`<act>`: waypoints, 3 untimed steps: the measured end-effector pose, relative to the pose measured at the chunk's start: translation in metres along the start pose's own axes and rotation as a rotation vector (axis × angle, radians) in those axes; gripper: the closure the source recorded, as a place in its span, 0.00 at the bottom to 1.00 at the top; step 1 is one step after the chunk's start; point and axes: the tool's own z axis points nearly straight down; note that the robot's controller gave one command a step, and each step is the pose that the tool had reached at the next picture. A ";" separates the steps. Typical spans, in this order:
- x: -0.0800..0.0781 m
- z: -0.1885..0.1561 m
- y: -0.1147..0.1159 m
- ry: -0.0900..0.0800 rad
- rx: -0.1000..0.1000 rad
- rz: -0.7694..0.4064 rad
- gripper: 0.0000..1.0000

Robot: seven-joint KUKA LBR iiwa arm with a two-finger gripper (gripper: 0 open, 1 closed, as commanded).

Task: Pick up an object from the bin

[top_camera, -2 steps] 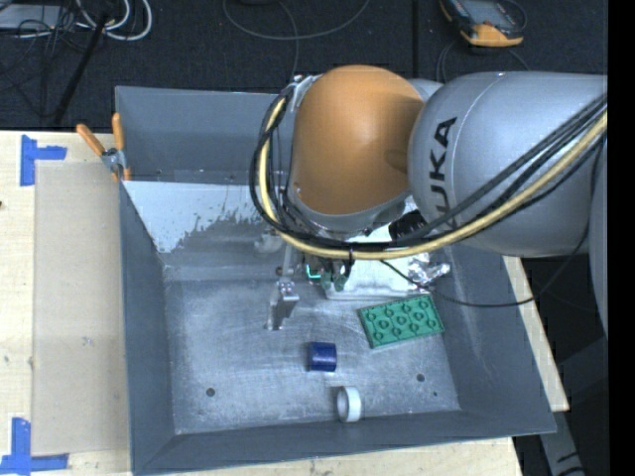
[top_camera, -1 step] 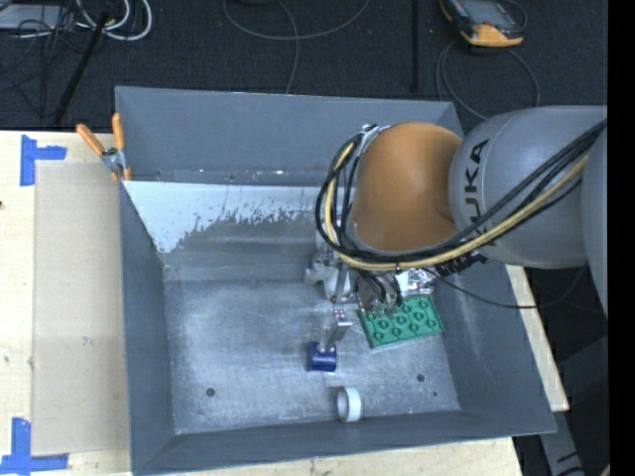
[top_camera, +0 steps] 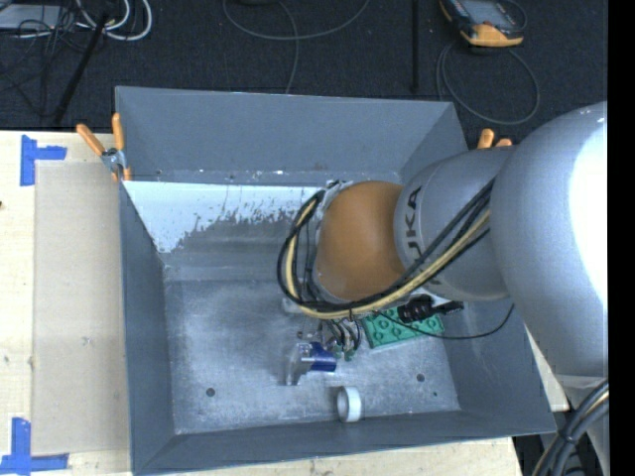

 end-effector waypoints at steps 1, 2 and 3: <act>-0.002 -0.004 0.001 -0.006 -0.004 0.001 1.00; -0.028 -0.086 0.036 -0.005 -0.003 -0.038 1.00; -0.048 -0.062 -0.003 0.005 0.002 0.008 1.00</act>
Offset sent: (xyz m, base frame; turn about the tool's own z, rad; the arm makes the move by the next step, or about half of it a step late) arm 0.0000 0.0000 0.0000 0.0000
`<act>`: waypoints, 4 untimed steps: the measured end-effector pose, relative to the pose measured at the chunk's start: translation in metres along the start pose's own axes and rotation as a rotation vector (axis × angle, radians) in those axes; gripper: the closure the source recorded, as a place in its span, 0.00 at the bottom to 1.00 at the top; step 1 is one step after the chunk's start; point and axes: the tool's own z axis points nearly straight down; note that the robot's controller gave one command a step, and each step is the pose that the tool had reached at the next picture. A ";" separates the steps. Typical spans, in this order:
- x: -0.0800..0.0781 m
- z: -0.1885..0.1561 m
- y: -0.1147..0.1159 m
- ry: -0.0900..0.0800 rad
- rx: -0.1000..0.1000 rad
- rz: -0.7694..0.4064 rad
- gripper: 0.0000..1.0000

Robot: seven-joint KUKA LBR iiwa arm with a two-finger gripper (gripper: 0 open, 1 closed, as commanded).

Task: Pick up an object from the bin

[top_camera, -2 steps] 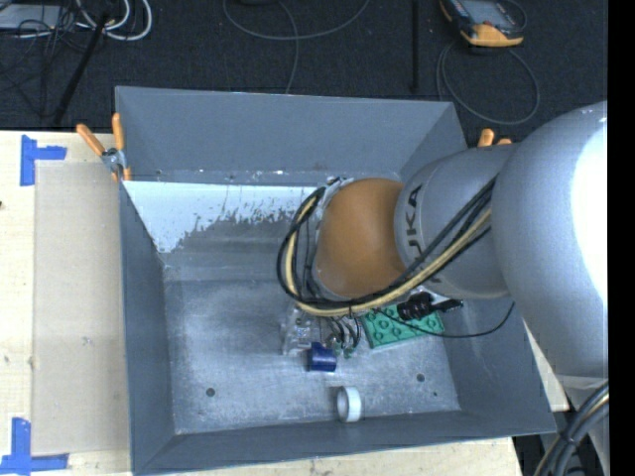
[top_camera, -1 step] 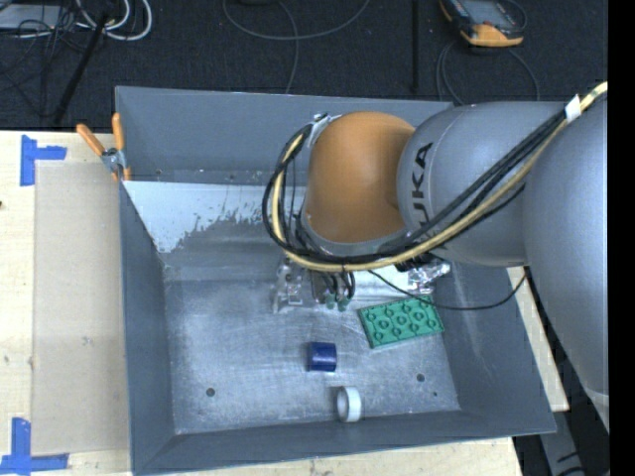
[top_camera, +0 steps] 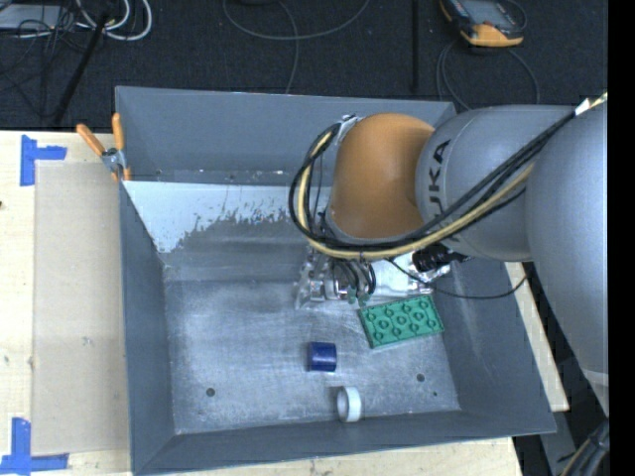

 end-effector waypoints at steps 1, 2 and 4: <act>-0.028 -0.007 -0.025 -0.003 -0.001 -0.100 1.00; 0.038 -0.035 -0.042 0.004 -0.001 -0.121 1.00; 0.103 -0.124 -0.022 -0.008 -0.004 -0.087 1.00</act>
Offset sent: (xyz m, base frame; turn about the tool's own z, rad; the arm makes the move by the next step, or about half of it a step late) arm 0.0245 -0.0274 0.0077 -0.1011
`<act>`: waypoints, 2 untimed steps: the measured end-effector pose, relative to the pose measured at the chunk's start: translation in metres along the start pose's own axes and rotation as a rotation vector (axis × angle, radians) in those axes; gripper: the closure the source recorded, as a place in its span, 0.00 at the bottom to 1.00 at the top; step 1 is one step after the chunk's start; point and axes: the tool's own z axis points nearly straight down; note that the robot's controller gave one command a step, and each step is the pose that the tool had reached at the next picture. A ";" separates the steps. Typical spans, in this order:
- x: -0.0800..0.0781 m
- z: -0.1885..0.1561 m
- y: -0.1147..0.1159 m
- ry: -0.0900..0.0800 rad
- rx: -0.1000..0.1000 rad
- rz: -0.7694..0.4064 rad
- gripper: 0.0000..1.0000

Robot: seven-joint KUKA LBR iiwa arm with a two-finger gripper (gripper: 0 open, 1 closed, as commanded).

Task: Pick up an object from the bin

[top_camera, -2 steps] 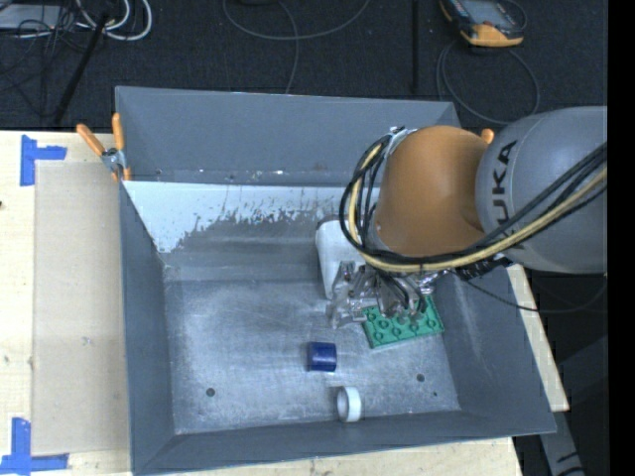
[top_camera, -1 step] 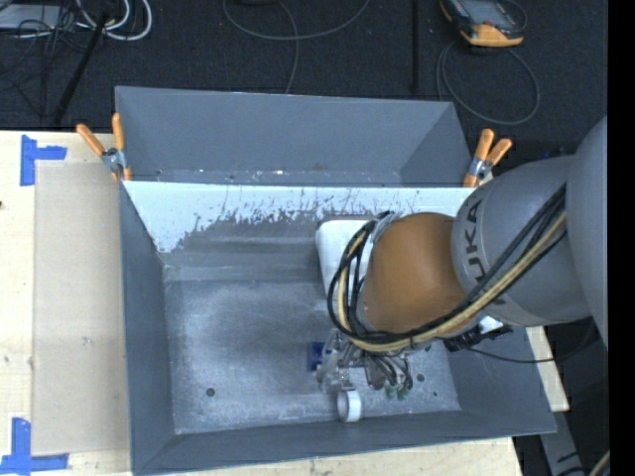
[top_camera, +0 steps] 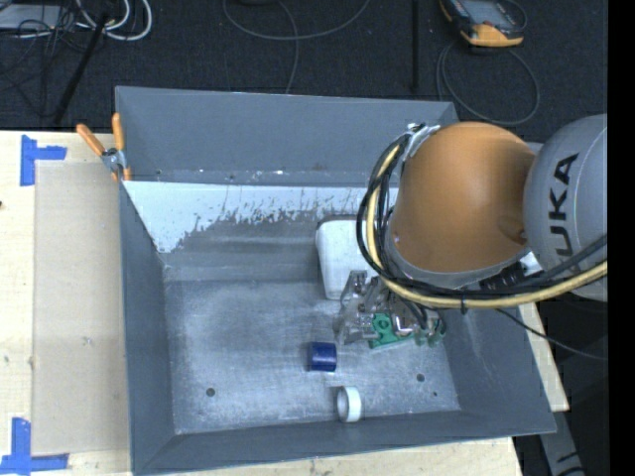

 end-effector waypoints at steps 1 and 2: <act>-0.025 0.141 0.013 0.016 0.006 0.278 1.00; -0.045 0.016 -0.021 -0.001 0.002 0.290 1.00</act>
Offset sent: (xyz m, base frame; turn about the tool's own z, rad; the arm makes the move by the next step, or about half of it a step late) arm 0.0280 0.0134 -0.1364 0.2774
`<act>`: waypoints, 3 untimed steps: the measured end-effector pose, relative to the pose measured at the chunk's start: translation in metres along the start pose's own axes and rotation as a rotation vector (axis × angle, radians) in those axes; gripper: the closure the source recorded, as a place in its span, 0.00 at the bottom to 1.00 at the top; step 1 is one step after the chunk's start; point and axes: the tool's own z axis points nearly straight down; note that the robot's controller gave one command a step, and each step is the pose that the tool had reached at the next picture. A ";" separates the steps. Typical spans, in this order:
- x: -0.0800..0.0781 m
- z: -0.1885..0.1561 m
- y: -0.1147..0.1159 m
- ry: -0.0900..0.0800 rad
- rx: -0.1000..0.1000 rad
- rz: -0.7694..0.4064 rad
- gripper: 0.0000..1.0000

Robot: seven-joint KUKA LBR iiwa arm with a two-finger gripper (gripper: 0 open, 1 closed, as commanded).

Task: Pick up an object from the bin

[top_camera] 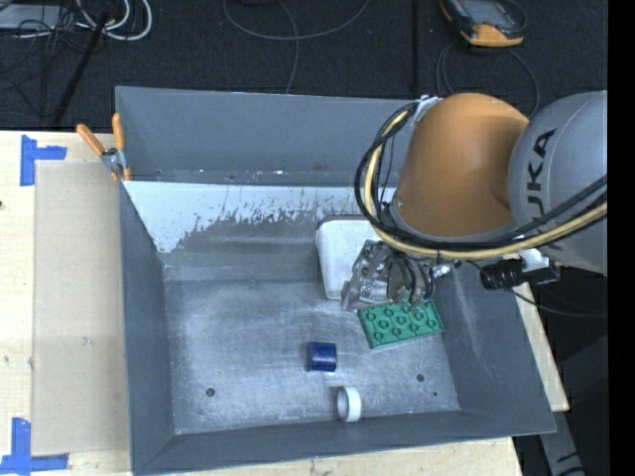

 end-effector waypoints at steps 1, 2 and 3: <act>-0.010 0.070 0.011 0.015 0.002 -0.393 1.00; -0.079 0.139 -0.008 0.008 0.002 -0.391 1.00; -0.076 0.136 -0.006 0.011 0.000 -0.393 0.00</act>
Offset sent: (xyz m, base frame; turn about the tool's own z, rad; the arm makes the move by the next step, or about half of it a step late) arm 0.0149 0.0068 -0.0671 -0.3921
